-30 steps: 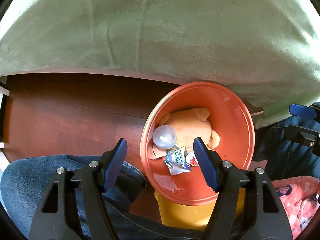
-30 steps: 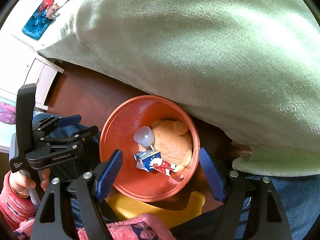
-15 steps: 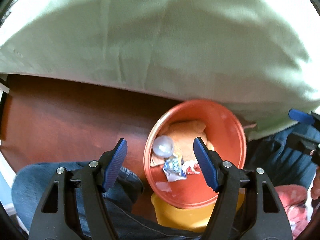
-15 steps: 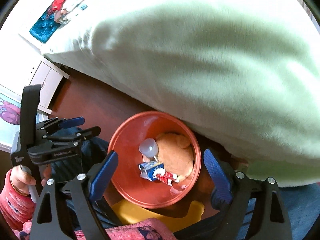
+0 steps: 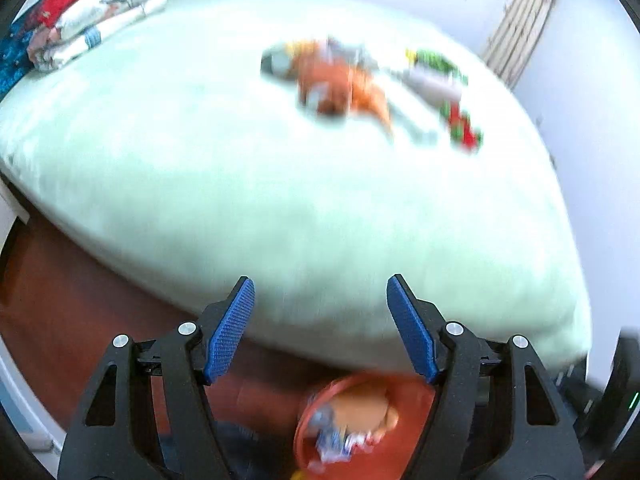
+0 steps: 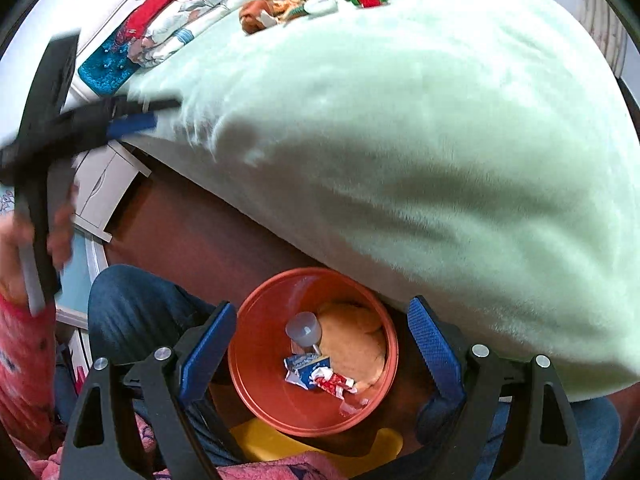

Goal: Collect trash
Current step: 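Grasp the orange sock with the left gripper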

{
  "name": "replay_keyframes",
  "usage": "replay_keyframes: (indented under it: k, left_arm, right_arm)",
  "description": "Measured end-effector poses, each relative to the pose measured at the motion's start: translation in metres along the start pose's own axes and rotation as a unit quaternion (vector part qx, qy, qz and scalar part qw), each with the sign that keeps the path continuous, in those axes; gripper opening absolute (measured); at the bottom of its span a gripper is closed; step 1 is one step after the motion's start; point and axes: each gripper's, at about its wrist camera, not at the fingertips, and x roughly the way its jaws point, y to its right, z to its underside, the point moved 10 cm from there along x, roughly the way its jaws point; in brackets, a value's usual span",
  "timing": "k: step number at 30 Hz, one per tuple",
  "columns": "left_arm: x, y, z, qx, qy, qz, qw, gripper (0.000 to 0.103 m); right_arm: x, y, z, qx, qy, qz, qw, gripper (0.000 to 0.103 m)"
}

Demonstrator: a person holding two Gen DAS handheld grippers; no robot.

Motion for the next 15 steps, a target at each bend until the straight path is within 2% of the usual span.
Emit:
replay_keyframes:
  k: [4,7,11,15]
  left_arm:
    - [0.008,0.002,-0.069,-0.008,0.042,0.002,0.9991,0.080]
    - [0.032,0.000,-0.106,-0.002,0.047,-0.015,0.9988,0.080]
    - [0.076,-0.009,-0.133,-0.024,0.017,-0.036,0.9989,0.080]
    - [0.106,-0.017,-0.140,-0.042,-0.009,-0.048,0.9979,0.079]
  right_arm:
    - [-0.005,0.000,-0.006,-0.003,0.011,0.000,1.000,0.086]
    - [-0.011,0.001,-0.012,-0.002,0.023,0.002,1.000,0.086]
    - [-0.020,0.004,-0.017,-0.003,0.037,0.010,0.999,0.086]
    - [-0.024,0.011,-0.019,-0.001,0.042,0.017,0.999,0.086]
